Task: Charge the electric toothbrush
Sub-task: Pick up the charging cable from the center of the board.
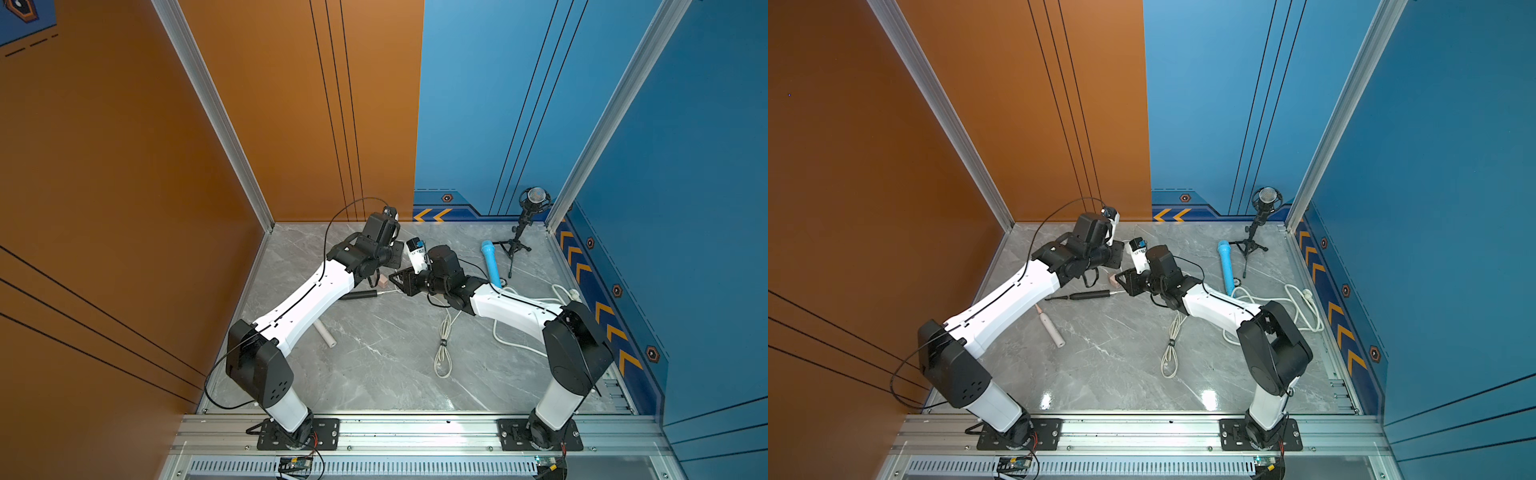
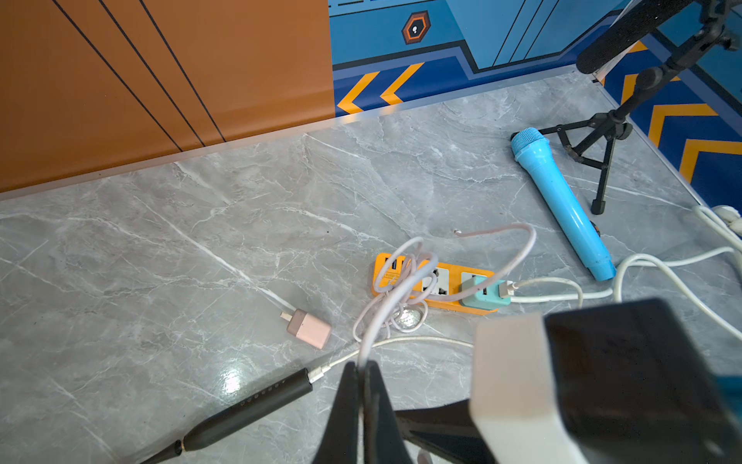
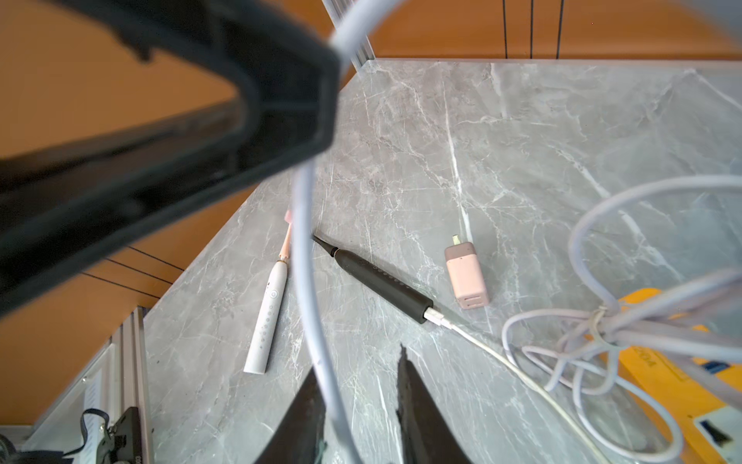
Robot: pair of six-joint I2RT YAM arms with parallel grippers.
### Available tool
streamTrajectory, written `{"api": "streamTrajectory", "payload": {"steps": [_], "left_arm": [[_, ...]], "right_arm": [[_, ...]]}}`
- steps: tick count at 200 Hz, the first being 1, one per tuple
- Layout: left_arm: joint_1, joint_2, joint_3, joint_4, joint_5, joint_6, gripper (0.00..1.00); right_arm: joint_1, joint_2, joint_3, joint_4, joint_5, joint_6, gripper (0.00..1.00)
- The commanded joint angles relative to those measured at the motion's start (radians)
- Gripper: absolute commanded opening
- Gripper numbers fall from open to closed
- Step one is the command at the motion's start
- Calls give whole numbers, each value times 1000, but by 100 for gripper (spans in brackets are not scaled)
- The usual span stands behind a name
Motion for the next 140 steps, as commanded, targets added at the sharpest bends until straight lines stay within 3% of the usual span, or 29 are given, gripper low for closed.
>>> {"api": "streamTrajectory", "payload": {"steps": [1, 52, 63, 99, 116, 140], "left_arm": [[4, -53, -20, -17, 54, -2, 0], [-52, -161, 8, -12, 144, 147, 1], [-81, -180, 32, -11, 147, 179, 14], [-159, -258, 71, -3, 145, 244, 70], [-181, -310, 51, 13, 145, 257, 81], [-217, -391, -9, 34, 152, 280, 85]], "right_arm": [[8, -7, 34, 12, -10, 7, 10], [69, -147, 44, -34, 58, -66, 0], [71, -177, 64, -49, 72, -67, 0], [94, -278, 114, -108, 99, -146, 0], [102, -332, 128, -155, 135, -161, 0], [132, -438, 124, -221, 207, -169, 0]]}}
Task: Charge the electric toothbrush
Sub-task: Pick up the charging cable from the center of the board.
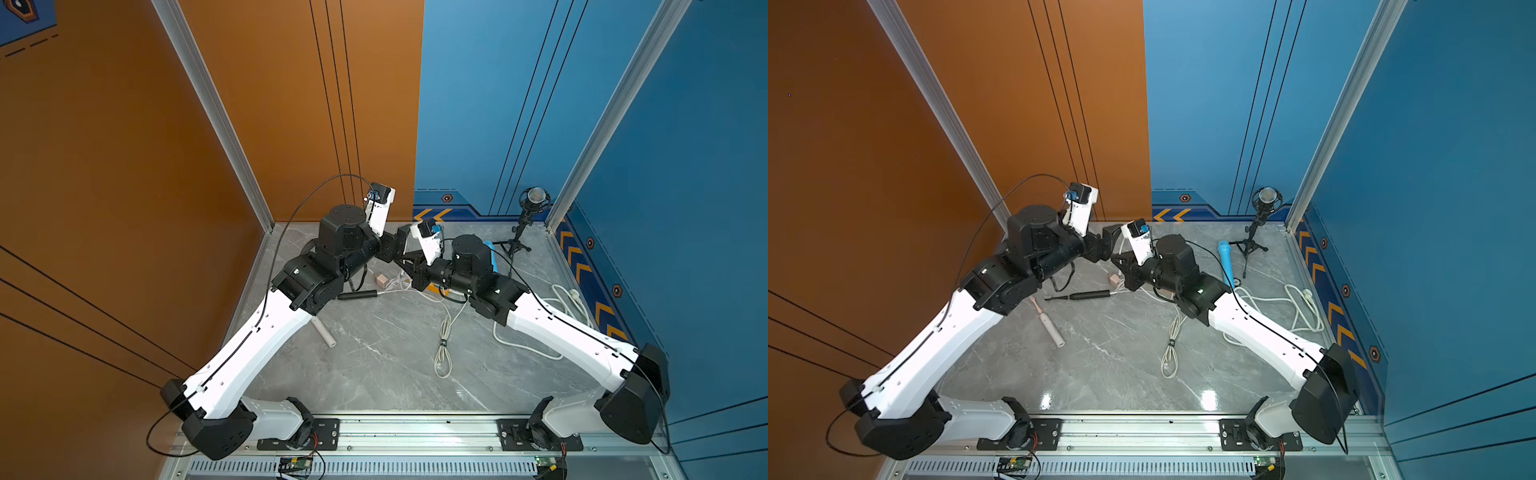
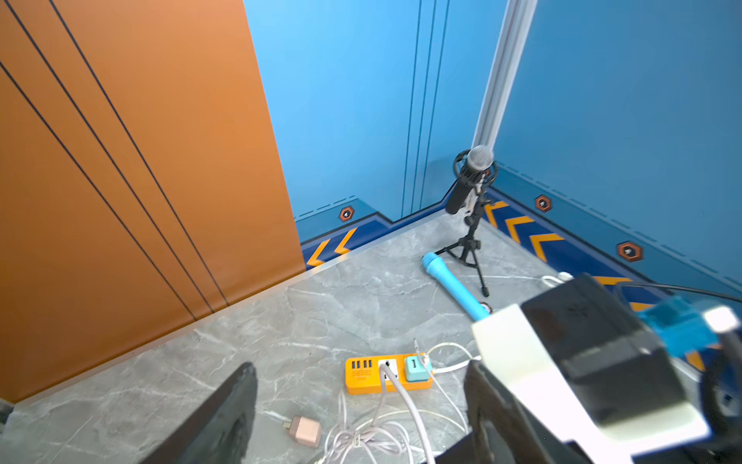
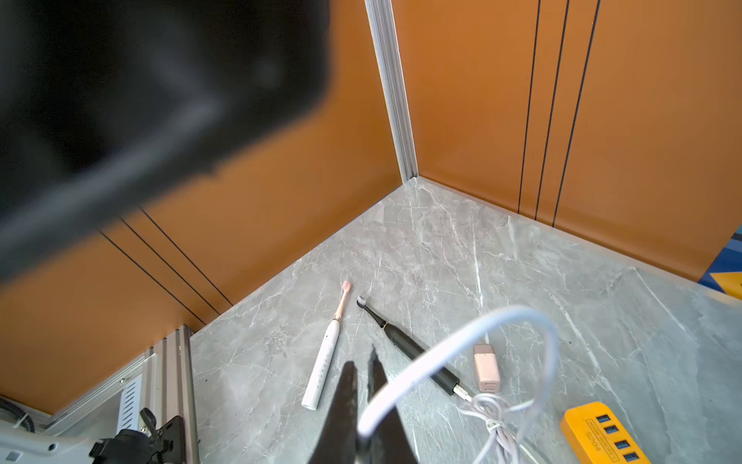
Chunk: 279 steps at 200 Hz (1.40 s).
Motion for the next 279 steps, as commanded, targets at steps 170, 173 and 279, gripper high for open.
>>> {"api": "streamTrajectory", "payload": {"steps": [170, 173, 279], "left_arm": [[-182, -89, -267, -13, 119, -6, 95], [-183, -90, -277, -9, 114, -11, 95], [-217, -287, -936, 416, 65, 82, 72]], "right_arm": [[-56, -313, 159, -743, 424, 51, 0], [-57, -303, 139, -727, 403, 59, 0], [-42, -110, -403, 68, 229, 690, 0]]}}
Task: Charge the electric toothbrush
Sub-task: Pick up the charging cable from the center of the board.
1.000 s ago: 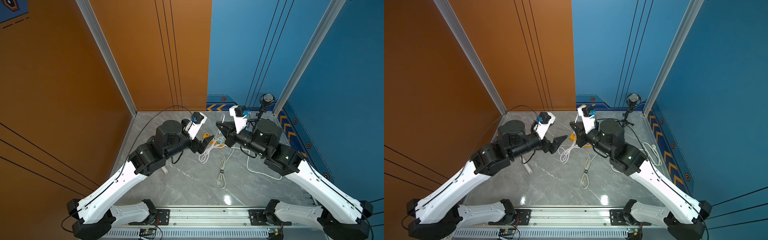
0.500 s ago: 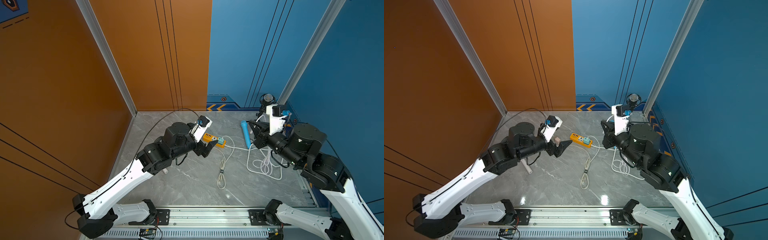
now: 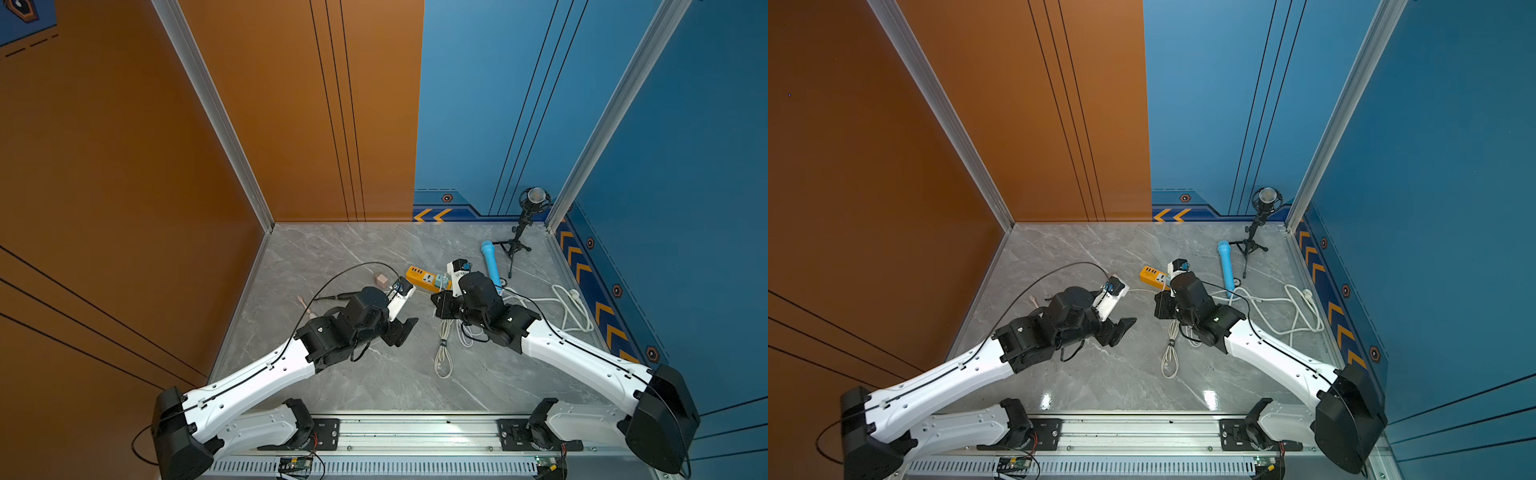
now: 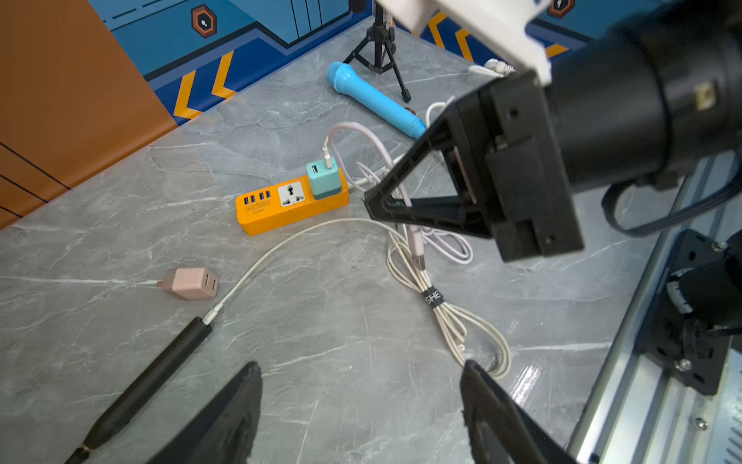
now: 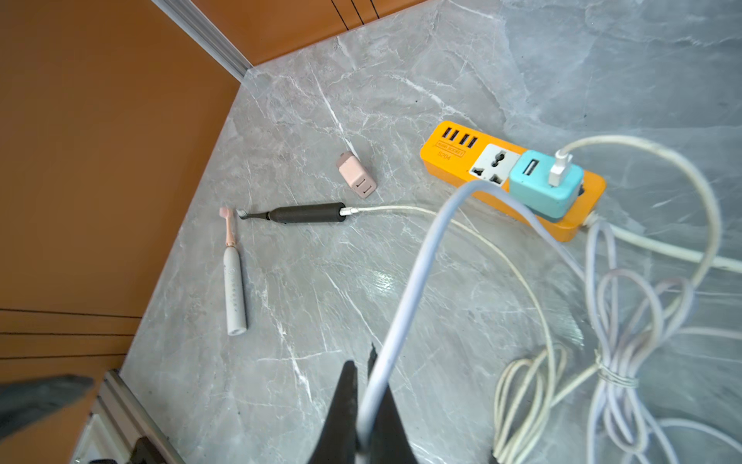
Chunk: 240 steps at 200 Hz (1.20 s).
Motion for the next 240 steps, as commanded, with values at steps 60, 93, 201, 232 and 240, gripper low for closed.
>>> {"api": "streamTrajectory", "payload": {"steps": [60, 93, 201, 232, 240], "left_arm": [[-53, 86, -301, 730, -44, 270, 70], [-23, 207, -235, 780, -63, 278, 66], [72, 249, -213, 798, 26, 326, 35], [77, 259, -207, 798, 33, 337, 23], [79, 259, -208, 797, 33, 338, 21]], "right_arm": [[-6, 46, -32, 233, -43, 373, 0], [-9, 70, -27, 242, -66, 388, 0], [-18, 77, -14, 235, -103, 385, 0], [-18, 70, -13, 225, -99, 384, 0], [-18, 72, -12, 223, -100, 385, 0]]}}
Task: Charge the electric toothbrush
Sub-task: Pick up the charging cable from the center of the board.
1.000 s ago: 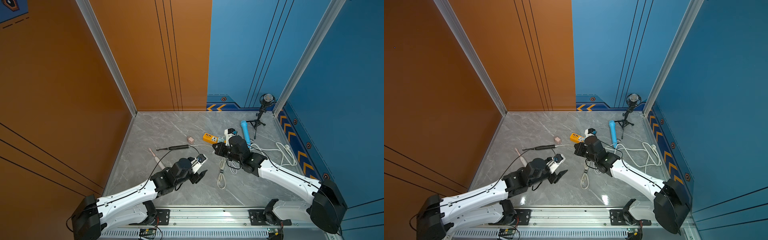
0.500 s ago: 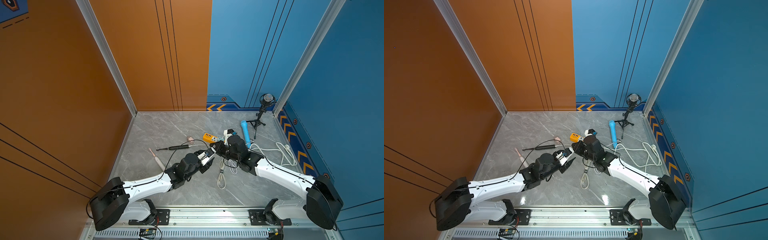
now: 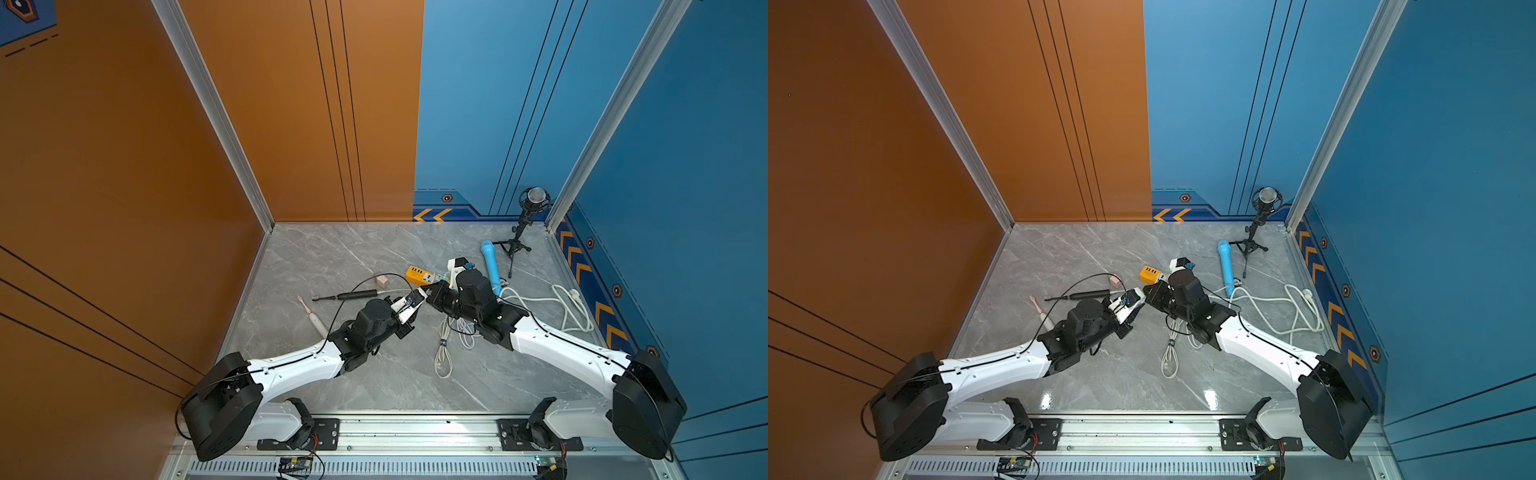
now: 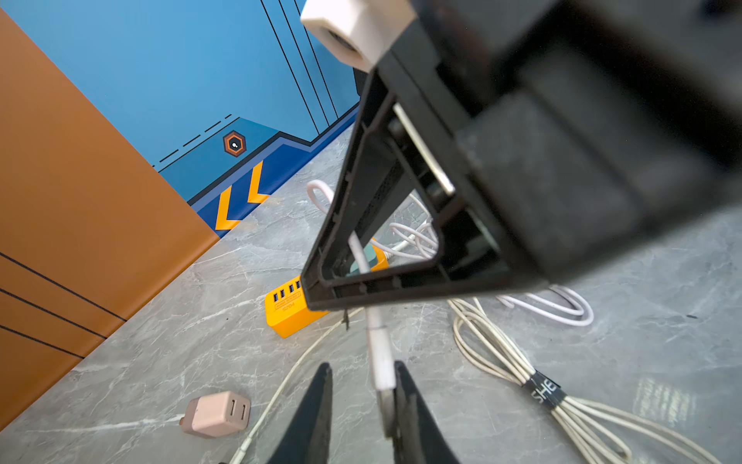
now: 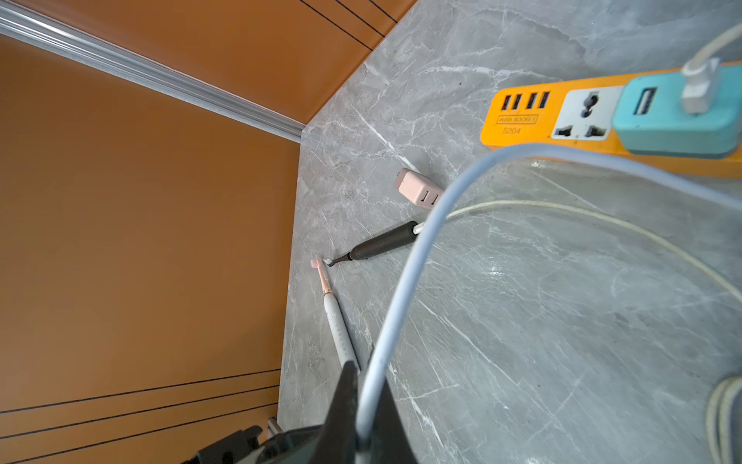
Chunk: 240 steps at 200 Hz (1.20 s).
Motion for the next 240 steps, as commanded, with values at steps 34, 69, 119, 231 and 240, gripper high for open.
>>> {"api": "streamTrajectory", "payload": {"steps": [34, 69, 119, 231, 240], "left_arm": [[20, 14, 44, 20, 10, 83, 0], [18, -15, 44, 20, -61, 353, 0], [-5, -8, 96, 15, -97, 749, 0], [42, -47, 176, 20, 109, 1272, 0], [49, -41, 173, 32, 109, 1269, 0]], "right_arm": [[-3, -4, 16, -31, -52, -5, 10], [-142, -84, 95, -325, -235, -193, 45], [-398, -142, 303, -681, -558, -458, 57], [-358, 244, 573, -778, -976, -689, 62], [-353, 244, 566, -736, -981, -648, 56]]}}
